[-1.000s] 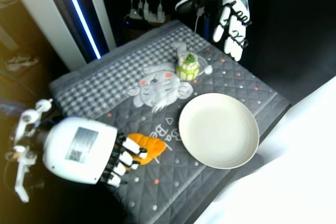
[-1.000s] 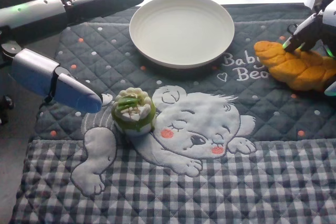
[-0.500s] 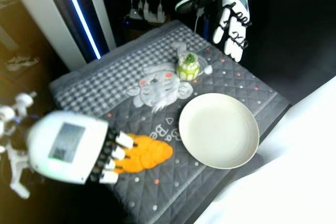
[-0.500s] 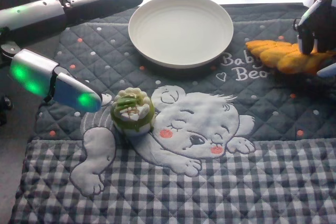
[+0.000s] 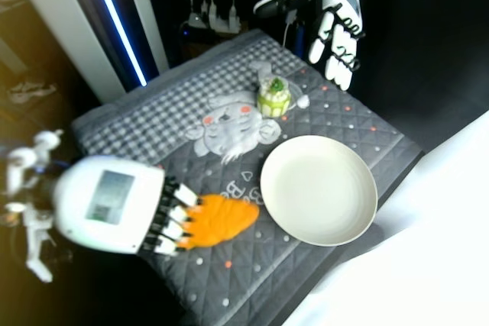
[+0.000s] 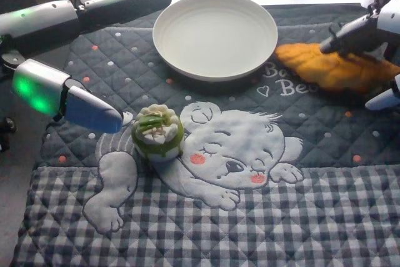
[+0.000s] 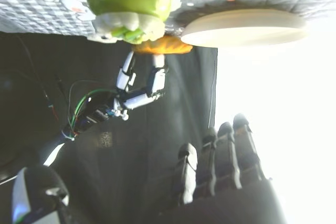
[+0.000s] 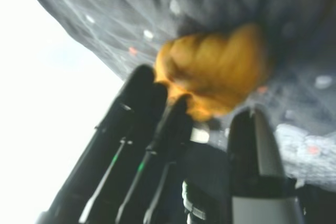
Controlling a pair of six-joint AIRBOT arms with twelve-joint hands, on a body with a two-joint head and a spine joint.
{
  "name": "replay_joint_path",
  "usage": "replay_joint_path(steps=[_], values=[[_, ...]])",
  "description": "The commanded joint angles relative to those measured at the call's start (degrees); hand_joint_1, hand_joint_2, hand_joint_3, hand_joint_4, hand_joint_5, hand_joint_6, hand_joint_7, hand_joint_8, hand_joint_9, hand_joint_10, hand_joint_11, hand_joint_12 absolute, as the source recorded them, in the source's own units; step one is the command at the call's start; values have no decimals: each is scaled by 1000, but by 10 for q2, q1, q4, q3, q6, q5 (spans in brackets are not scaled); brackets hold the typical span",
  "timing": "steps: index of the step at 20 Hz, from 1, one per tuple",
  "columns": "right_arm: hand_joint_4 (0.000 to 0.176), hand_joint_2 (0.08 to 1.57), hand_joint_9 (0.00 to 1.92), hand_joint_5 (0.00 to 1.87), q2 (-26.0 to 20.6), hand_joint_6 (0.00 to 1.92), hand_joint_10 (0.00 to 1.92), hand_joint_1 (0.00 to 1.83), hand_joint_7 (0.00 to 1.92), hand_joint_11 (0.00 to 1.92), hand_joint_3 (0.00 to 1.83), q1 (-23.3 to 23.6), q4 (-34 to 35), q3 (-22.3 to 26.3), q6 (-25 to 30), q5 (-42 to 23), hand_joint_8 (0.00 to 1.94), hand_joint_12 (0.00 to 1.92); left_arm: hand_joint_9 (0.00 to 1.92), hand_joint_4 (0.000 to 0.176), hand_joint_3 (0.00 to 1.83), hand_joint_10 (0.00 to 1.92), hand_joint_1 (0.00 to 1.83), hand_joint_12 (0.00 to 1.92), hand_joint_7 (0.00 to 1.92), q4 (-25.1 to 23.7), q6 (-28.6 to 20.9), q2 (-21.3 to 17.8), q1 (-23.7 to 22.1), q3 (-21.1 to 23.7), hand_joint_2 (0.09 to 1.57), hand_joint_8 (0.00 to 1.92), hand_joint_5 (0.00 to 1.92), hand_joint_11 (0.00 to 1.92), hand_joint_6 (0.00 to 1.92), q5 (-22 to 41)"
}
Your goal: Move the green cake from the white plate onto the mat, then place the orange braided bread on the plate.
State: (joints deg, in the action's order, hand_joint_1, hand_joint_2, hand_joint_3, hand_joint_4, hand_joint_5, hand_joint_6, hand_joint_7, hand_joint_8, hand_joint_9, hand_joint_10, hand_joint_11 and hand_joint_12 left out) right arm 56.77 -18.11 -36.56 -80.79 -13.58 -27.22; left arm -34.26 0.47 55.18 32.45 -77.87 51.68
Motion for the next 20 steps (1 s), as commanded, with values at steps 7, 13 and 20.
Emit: replay_joint_path(steps=[7, 13, 20], values=[[176, 721, 525, 0, 21, 0, 9, 758, 309, 774, 0, 1, 19, -28, 1, -21, 9, 14, 0, 169, 1, 0, 589, 6, 0, 36, -2, -3, -4, 2, 648, 0, 0, 8, 0, 59], [176, 754, 465, 0, 56, 0, 0, 763, 326, 693, 2, -5, 19, -69, 0, 25, 10, 0, 0, 165, 1, 0, 589, 15, 0, 39, 0, -1, -3, 3, 648, 0, 0, 18, 0, 62], [174, 749, 471, 93, 84, 7, 11, 942, 397, 667, 0, -23, 36, -114, 0, 67, 9, 25, 0, 144, 4, 0, 558, 36, 0, 41, 0, 1, -1, 3, 657, 0, 0, 53, 0, 65]])
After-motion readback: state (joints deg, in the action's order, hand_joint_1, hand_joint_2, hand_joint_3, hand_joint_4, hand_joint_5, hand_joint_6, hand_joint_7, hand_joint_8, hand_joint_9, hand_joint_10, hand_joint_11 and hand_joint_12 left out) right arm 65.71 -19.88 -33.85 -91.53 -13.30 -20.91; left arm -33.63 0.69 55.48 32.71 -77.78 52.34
